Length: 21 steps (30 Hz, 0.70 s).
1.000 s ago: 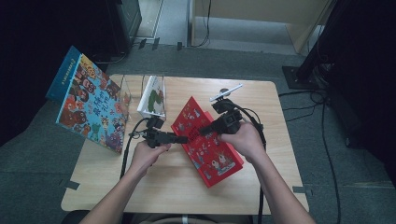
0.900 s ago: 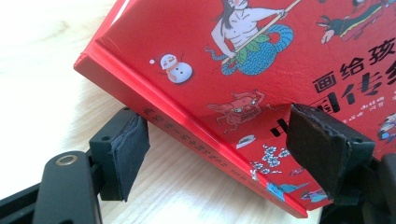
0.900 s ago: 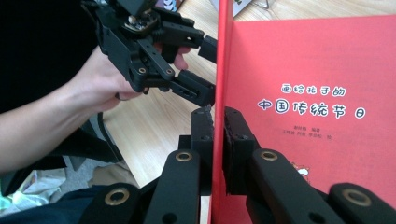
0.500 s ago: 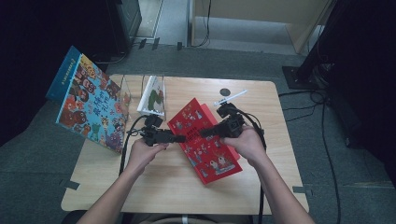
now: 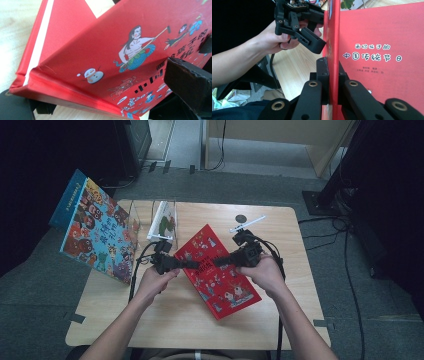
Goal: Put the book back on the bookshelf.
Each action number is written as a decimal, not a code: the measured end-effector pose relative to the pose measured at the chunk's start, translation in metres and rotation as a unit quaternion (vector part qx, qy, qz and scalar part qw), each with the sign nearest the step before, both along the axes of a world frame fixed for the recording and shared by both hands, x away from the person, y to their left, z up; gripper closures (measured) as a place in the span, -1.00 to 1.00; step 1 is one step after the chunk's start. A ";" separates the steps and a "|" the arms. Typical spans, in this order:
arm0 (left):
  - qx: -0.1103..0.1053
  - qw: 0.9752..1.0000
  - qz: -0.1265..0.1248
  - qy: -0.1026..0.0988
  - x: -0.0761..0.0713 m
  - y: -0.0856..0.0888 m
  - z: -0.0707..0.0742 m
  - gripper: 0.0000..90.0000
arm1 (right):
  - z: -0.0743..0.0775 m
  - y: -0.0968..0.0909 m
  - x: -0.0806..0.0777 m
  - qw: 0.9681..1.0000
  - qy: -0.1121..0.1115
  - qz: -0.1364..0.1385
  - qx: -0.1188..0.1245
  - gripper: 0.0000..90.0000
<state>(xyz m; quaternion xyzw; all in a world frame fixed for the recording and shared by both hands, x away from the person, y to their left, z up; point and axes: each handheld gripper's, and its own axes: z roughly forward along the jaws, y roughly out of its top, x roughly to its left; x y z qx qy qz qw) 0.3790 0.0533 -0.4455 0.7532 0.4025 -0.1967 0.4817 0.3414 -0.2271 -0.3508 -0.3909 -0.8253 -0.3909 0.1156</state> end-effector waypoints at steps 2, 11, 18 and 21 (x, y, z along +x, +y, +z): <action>0.012 1.000 -0.001 -0.021 -0.002 0.002 0.004 -0.75 | -0.002 0.001 0.000 1.000 -0.001 0.006 -0.007 0.97; 0.001 0.998 0.015 -0.067 -0.005 0.023 0.026 -0.13 | -0.009 -0.003 0.003 0.998 -0.040 0.036 -0.022 0.84; 0.005 0.994 -0.021 -0.105 -0.007 0.022 0.045 0.19 | -0.017 -0.003 0.007 0.997 -0.064 0.052 -0.010 0.70; 0.017 0.993 -0.039 -0.112 -0.008 0.016 0.052 0.28 | -0.018 0.001 0.010 0.996 -0.072 0.048 -0.003 0.50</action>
